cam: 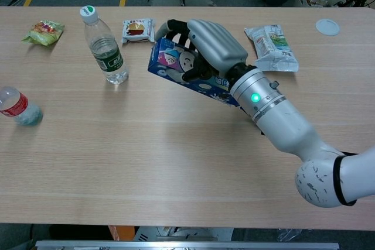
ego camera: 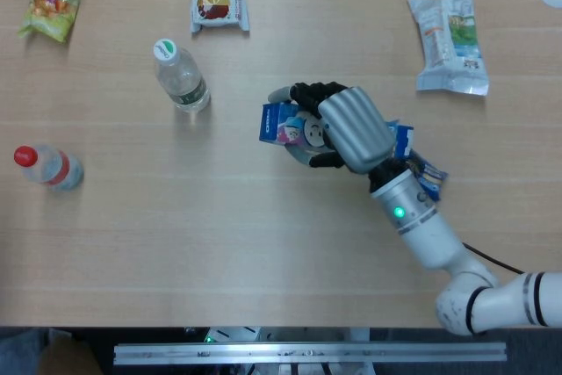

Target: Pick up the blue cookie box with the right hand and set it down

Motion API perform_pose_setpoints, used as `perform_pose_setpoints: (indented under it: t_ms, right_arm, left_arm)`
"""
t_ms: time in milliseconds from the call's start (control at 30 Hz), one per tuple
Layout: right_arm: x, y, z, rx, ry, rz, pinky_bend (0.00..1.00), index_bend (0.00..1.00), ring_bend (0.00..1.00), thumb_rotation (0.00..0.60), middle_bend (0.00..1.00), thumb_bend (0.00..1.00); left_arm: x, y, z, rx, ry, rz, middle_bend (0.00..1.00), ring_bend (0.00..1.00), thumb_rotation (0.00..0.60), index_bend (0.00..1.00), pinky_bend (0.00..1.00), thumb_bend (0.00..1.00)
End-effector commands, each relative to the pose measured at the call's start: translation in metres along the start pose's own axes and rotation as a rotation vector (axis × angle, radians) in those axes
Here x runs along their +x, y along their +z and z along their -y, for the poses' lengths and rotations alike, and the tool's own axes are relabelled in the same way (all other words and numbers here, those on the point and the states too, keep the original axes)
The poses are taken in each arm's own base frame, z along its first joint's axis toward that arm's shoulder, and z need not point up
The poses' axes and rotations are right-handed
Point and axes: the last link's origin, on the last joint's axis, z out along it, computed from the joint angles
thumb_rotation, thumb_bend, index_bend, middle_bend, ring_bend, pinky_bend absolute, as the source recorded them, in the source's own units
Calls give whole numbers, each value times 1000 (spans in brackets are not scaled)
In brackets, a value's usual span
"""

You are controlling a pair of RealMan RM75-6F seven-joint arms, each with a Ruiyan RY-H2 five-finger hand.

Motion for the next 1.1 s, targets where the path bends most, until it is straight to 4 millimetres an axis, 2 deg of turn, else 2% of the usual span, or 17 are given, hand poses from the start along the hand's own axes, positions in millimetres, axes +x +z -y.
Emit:
perform_pose_setpoints:
  t_ms: [33,267,567,733,933,1100]
  right_arm:
    - [-2,1,1,7,8,-3,566,478,435,600,421,283]
    - [8,5,7,37,79,-58,535,477,427,600,418,266]
    - [18,4,9,65,75,-79,535,477,427,600,418,264]
    - [29,3,11,81,-15,-39,535,478,424,600,418,263]
    - [41,0,-1,50,-118,28,535,477,419,600,418,256]
    - [49,-3,-25,12,-232,81,535,477,417,600,418,252]
  left_arm:
    - [0,0,0,-1,0,0,133,100,600,163,74,262]
    - [1,0,0,0,4,2,133,100,600,163,74,263]
    - [1,0,-2,-5,7,4,133,100,600,163,74,263]
    - [1,1,-2,-6,9,5,133,100,600,163,74,263]
    - [-1,1,-3,-5,8,13,133,100,600,163,75,262]
    - [-2,1,-2,-5,4,16,133,100,600,163,74,263]
